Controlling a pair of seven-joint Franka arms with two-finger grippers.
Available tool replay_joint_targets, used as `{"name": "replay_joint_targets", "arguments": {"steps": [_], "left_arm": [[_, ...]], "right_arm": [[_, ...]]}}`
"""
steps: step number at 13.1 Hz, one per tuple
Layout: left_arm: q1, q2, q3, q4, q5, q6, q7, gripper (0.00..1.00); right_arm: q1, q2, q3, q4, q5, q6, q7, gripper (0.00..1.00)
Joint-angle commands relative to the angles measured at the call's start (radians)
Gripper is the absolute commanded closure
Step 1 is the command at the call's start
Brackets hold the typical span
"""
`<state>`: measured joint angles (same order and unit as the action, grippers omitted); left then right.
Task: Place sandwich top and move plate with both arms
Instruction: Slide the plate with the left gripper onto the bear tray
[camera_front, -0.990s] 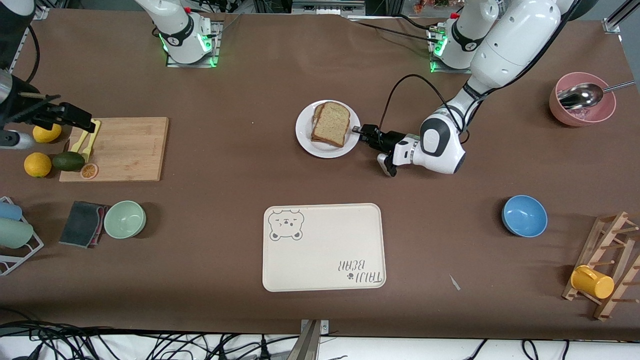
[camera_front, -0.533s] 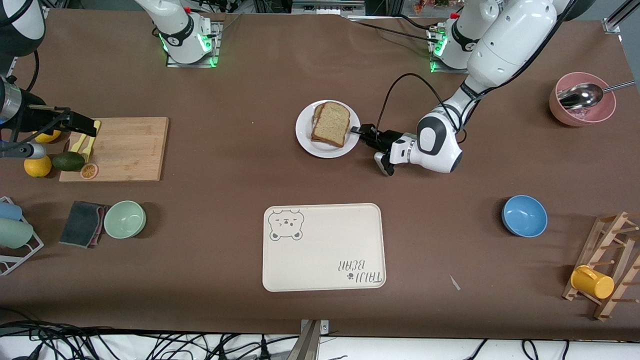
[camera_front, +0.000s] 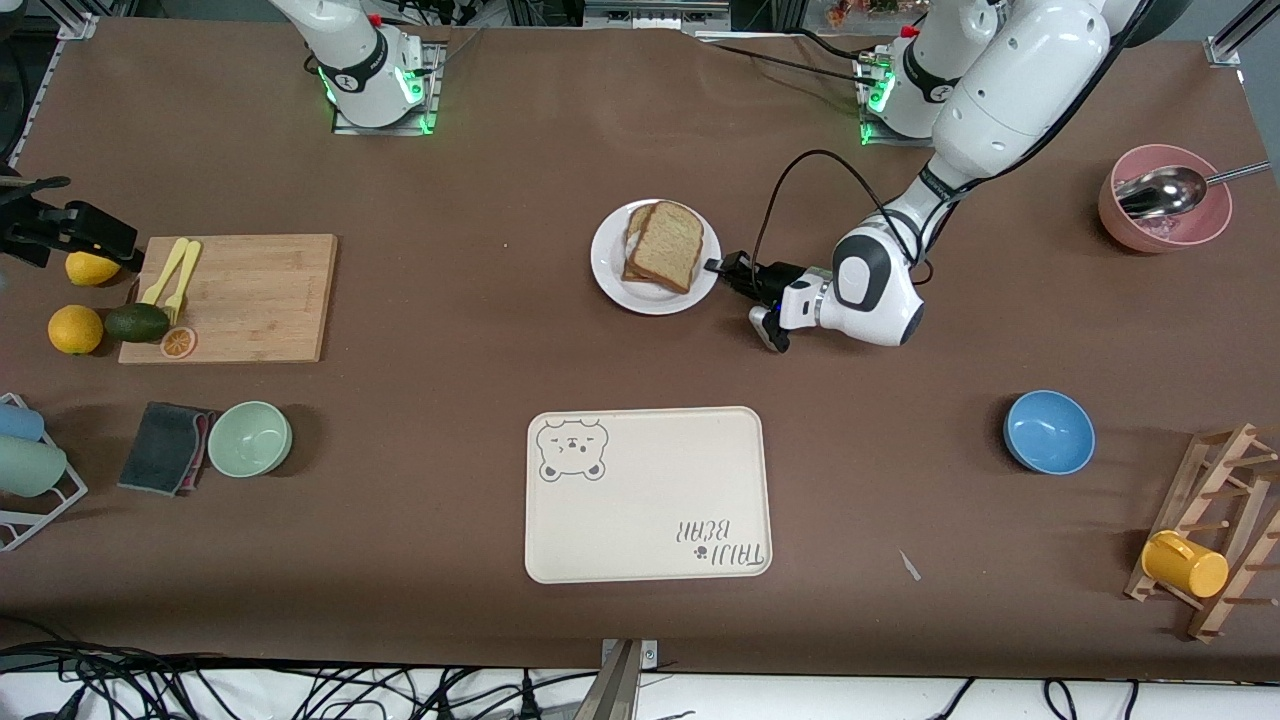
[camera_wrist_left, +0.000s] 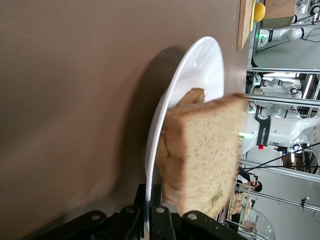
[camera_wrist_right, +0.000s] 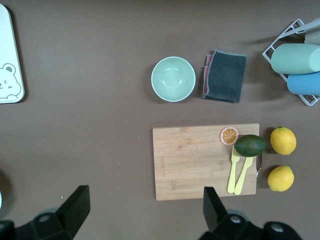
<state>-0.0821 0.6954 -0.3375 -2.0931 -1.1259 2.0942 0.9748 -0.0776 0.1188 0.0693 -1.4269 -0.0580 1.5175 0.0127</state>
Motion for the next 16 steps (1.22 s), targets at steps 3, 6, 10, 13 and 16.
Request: {"name": "replay_joint_targets", "arguments": {"steps": [3, 6, 10, 13, 16], "left_arm": [[0.018, -0.005, 0.005, 0.007, -0.025, -0.006, 0.035, 1.00], [0.068, -0.011, 0.002, 0.024, -0.034, -0.063, -0.036, 1.00], [0.077, -0.016, 0.000, 0.093, -0.034, -0.095, -0.200, 1.00], [0.081, -0.014, 0.000, 0.203, -0.035, -0.106, -0.289, 1.00], [0.082, 0.001, 0.003, 0.339, -0.035, -0.106, -0.401, 1.00]], "right_arm": [[0.002, 0.002, 0.009, 0.016, 0.000, 0.003, -0.005, 0.00], [0.001, 0.002, 0.007, 0.016, 0.001, 0.016, -0.005, 0.00], [0.002, 0.005, 0.009, 0.016, 0.001, 0.016, -0.007, 0.00], [0.006, 0.007, 0.012, 0.016, 0.001, 0.018, -0.007, 0.00], [0.007, 0.009, 0.012, 0.016, 0.003, 0.018, -0.007, 0.00]]}}
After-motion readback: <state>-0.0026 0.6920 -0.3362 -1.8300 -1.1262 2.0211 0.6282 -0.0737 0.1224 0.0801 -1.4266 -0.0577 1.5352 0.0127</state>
